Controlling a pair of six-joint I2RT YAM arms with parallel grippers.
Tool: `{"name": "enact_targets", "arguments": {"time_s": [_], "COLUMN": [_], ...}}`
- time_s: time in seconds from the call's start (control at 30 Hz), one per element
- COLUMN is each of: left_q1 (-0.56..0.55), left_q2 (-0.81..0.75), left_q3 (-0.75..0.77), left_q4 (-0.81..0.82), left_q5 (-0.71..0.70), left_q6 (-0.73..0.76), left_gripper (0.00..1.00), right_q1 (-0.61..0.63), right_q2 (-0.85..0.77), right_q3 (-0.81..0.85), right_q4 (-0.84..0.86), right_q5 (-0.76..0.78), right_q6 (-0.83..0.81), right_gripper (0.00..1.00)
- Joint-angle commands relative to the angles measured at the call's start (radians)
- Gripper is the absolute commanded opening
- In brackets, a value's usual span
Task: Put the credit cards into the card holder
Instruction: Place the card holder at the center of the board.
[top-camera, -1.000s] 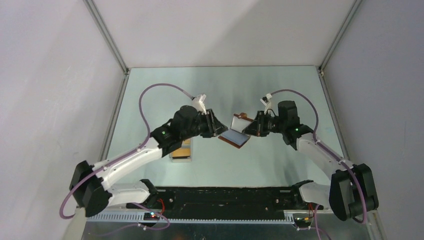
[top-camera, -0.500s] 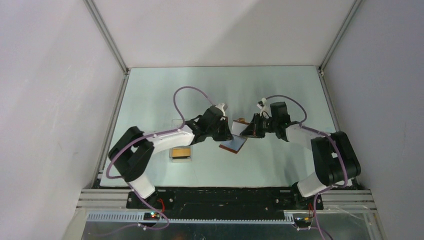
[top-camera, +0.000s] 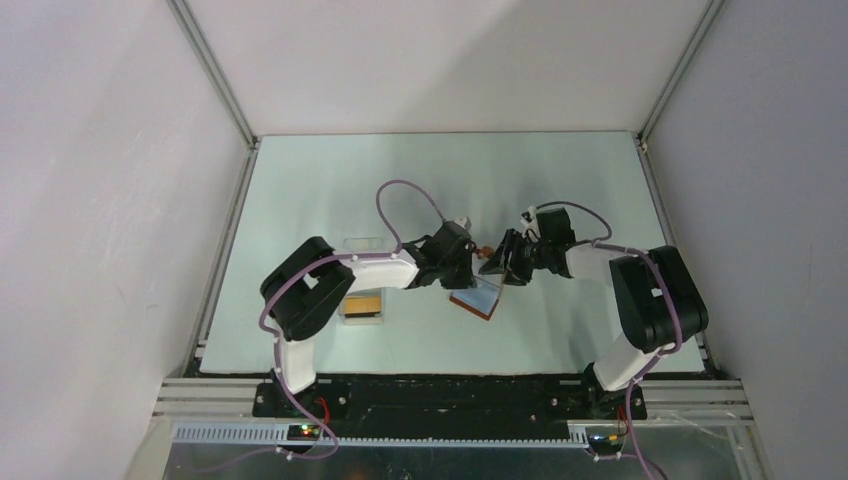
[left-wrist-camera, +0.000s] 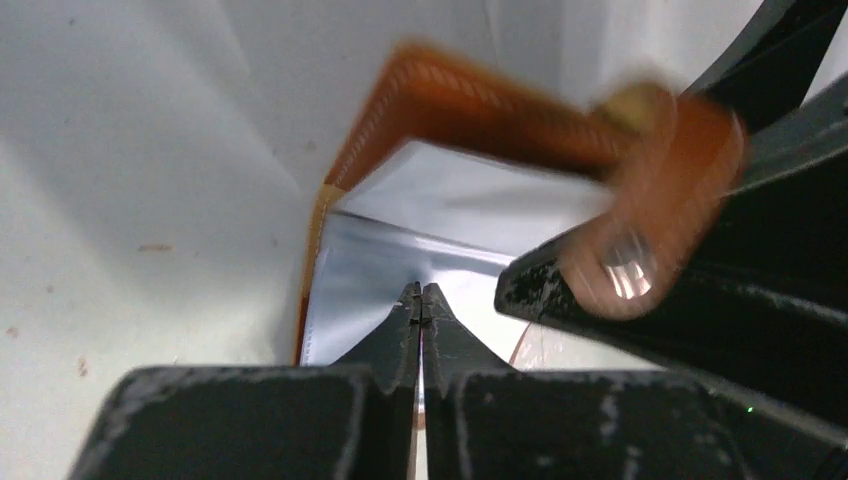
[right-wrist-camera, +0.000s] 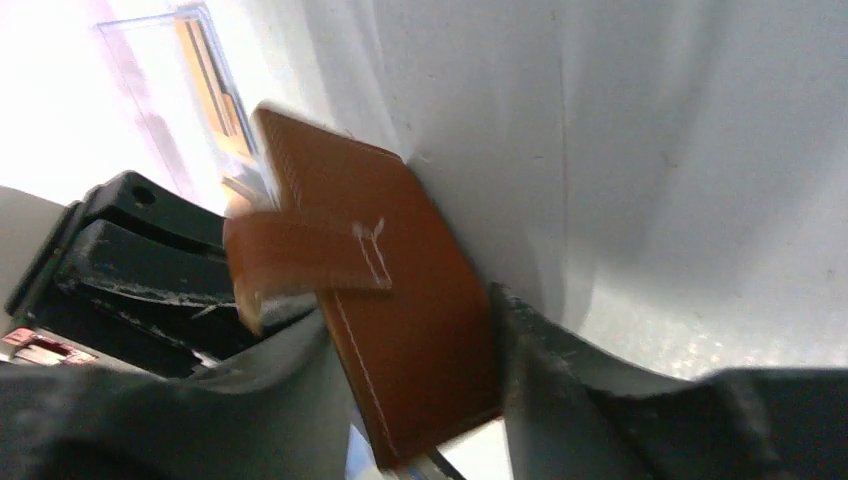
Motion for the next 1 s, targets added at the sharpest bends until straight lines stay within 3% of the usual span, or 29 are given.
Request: {"name": "enact_targets", "arguments": {"time_s": [0.0,0.13,0.3,0.37,0.47,0.6,0.83,0.97], "left_q1": [-0.010,-0.005,-0.002,-0.001,-0.001,0.002,0.006,0.005], "left_q2": [0.084,0.107,0.108,0.112,0.116,0.115,0.113,0.104], "left_q3": [0.054,0.065,0.068,0.071,0.071,0.074,0.071,0.071], "left_q4": [-0.079,-0.105,-0.106,-0.107,-0.111,-0.111,-0.113,-0.114], "left_q5": [-0.061,-0.062,-0.052,-0.049,-0.044,-0.036,-0.019,-0.004], "left_q6": [-0.025,-0.033,-0.030,-0.031,-0.032,-0.031,-0.029,-0.022], "left_gripper": [0.00,0.00,0.00,0.00,0.00,0.00,0.00,0.00], "right_q1": [-0.025,-0.075,-0.100,-0.096,-0.075,-0.012,0.070,0.081], "right_q2": [-0.018,-0.134,-0.191,-0.213,-0.239,-0.227,-0.059,0.038], "right_q3": [0.056,0.098,0.160,0.162,0.162,0.163,0.239,0.323], "right_q4": [-0.139,-0.292,-0.537,-0.585,-0.617,-0.606,-0.590,-0.615], "right_q5": [0.045,0.109,0.128,0.116,0.040,-0.015,0.040,0.154], "right_q6": [-0.035,-0.107,-0.269,-0.304,-0.323,-0.296,-0.256,-0.258], "right_gripper": [0.64,0.87,0.88,0.80,0.56,0.34,0.10,0.04]}}
